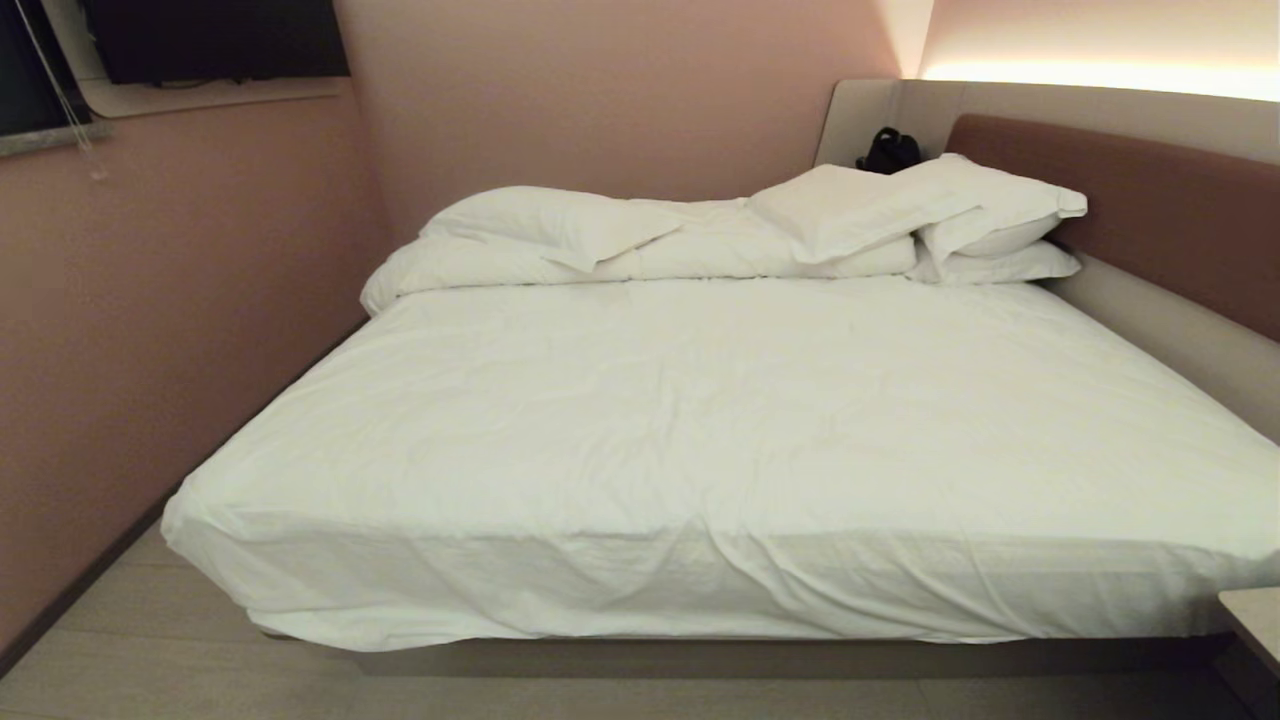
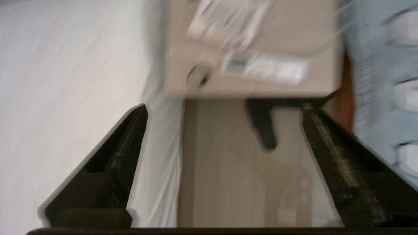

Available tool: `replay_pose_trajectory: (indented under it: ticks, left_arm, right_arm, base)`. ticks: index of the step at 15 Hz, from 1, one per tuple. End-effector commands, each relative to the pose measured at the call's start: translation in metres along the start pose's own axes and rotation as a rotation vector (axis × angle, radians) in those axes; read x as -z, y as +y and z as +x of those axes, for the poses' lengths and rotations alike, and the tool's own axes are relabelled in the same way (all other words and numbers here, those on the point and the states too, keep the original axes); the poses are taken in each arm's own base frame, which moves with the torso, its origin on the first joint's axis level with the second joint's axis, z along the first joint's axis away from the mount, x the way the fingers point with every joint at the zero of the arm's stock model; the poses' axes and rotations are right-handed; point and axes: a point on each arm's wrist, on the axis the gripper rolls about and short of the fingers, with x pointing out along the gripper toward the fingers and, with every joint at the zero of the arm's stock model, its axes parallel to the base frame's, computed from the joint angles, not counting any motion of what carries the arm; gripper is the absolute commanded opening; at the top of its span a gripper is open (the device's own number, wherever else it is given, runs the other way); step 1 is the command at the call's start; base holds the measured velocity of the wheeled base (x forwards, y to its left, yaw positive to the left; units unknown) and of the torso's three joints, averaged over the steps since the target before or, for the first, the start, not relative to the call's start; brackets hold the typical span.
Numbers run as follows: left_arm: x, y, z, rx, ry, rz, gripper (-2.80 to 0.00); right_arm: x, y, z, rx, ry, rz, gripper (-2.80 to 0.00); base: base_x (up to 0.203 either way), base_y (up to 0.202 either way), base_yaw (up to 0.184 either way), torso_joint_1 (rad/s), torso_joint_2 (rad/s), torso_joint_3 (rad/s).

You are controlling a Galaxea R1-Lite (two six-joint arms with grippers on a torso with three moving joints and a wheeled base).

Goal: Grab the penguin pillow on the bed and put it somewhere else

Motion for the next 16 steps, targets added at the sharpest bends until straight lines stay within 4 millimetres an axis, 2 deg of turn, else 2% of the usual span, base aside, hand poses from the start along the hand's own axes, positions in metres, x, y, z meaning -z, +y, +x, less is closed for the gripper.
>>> replay_pose_trajectory:
  ticks: [1, 4, 9, 11, 14, 16]
  left_arm:
    - [0.0, 0.0, 0.0, -0.001, -0.001, -0.001, -2.8]
    - [0.0, 0.0, 0.0, -0.001, -0.001, -0.001, -2.8]
    - [0.0, 0.0, 0.0, -0.001, -0.001, -0.001, -2.8]
    - [0.0, 0.0, 0.0, -0.001, -0.001, -0.001, -2.8]
    - [0.0, 0.0, 0.0, -0.001, -0.001, -0.001, -2.8]
    - [0.0, 0.0, 0.0, -0.001, -0.001, -0.001, -2.8]
  right_arm:
    - [0.04, 0.025, -0.019, -0.047, 0.254, -0.046, -2.8]
    - [0.072, 0.063, -0.025, -0.143, 0.385, -0.175, -2.8]
    - [0.12, 0.113, -0.038, -0.295, 0.525, -0.384, -2.8]
    - [0.139, 0.129, -0.041, -0.345, 0.577, -0.46, -2.8]
    - [0.174, 0.152, -0.057, -0.44, 0.655, -0.601, -2.8]
    - [0.182, 0.156, -0.067, -0.478, 0.667, -0.641, -2.8]
  base:
    - [0.0, 0.0, 0.0, 0.0, 0.0, 0.0]
    - [0.0, 0.0, 0.0, 0.0, 0.0, 0.0]
    - [0.0, 0.0, 0.0, 0.0, 0.0, 0.0]
    - [0.0, 0.0, 0.0, 0.0, 0.0, 0.0]
    - [0.0, 0.0, 0.0, 0.0, 0.0, 0.0]
    - [0.0, 0.0, 0.0, 0.0, 0.0, 0.0]
